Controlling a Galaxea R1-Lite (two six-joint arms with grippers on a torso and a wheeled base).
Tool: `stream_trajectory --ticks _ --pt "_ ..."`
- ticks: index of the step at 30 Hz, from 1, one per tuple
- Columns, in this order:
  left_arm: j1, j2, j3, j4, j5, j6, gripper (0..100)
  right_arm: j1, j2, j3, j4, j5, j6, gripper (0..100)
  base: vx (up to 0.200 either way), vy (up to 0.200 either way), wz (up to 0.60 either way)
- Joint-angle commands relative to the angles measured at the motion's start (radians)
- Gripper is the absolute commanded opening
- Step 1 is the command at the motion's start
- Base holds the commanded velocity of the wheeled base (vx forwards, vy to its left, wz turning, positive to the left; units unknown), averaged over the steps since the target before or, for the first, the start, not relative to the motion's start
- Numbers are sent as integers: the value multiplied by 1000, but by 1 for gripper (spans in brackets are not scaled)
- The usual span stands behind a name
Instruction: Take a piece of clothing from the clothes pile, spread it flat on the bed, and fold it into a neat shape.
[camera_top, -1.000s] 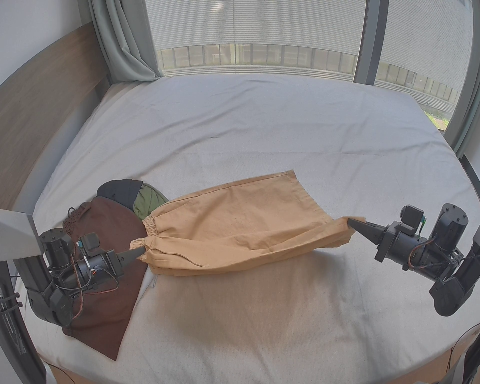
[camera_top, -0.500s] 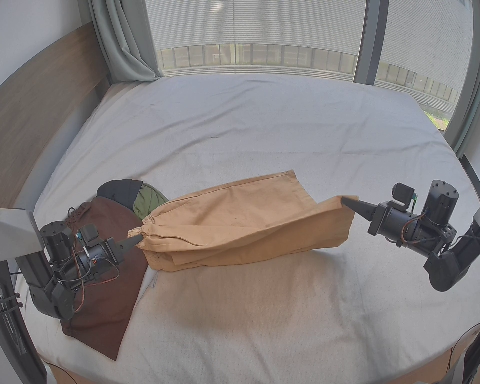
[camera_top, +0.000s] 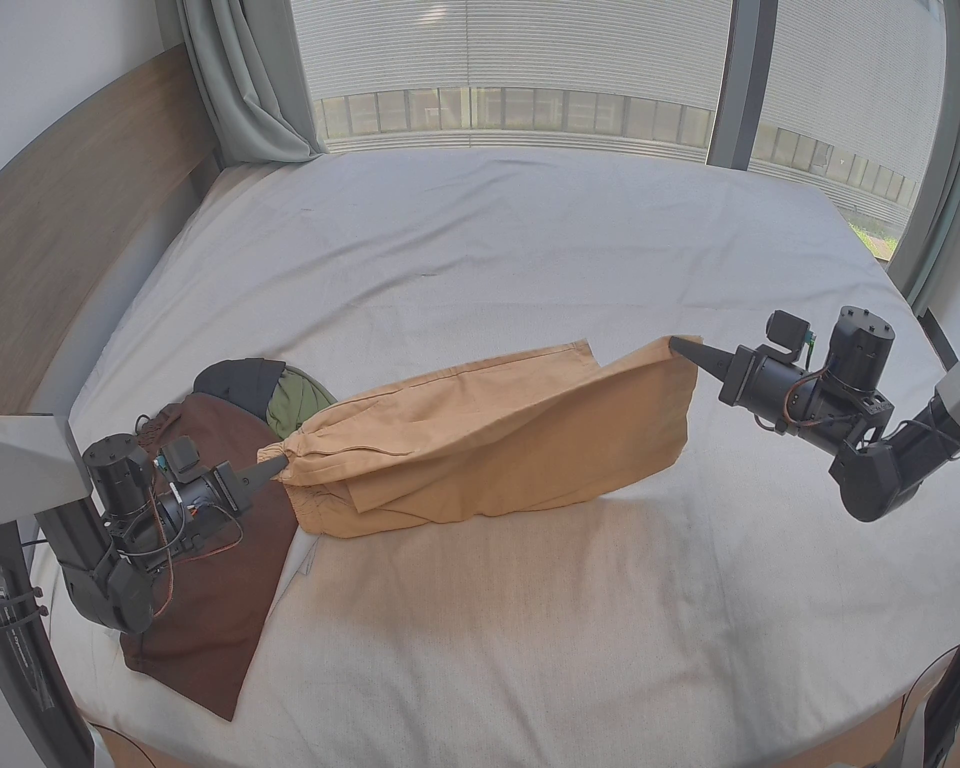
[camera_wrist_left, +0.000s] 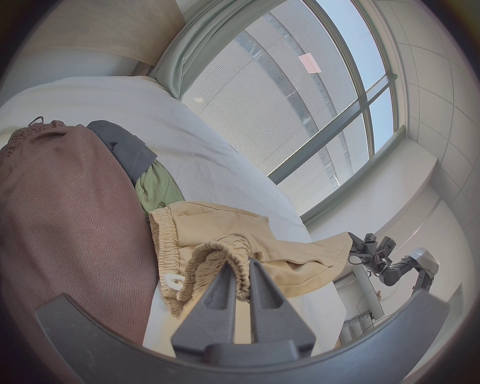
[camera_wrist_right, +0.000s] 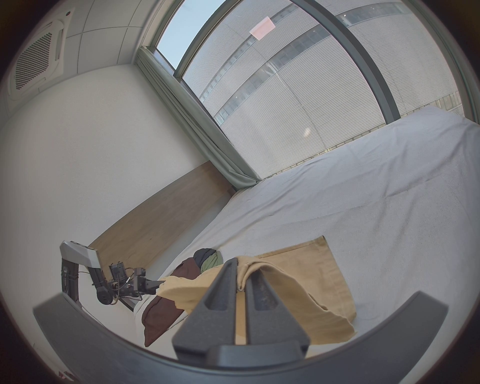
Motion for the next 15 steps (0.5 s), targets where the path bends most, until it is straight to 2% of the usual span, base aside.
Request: stream_trajectory --ticks 1,6,15 --pt "-6 8 -31 1 40 -34 0 -4 104 -126 49 1 1 0 0 0 0" --pt "-24 29 -72 1 109 -77 0 -4 157 -229 106 1 -1 0 0 0 0" --pt "-26 58 -98 2 116 -83 0 -2 239 -355 156 -1 1 0 0 0 0"
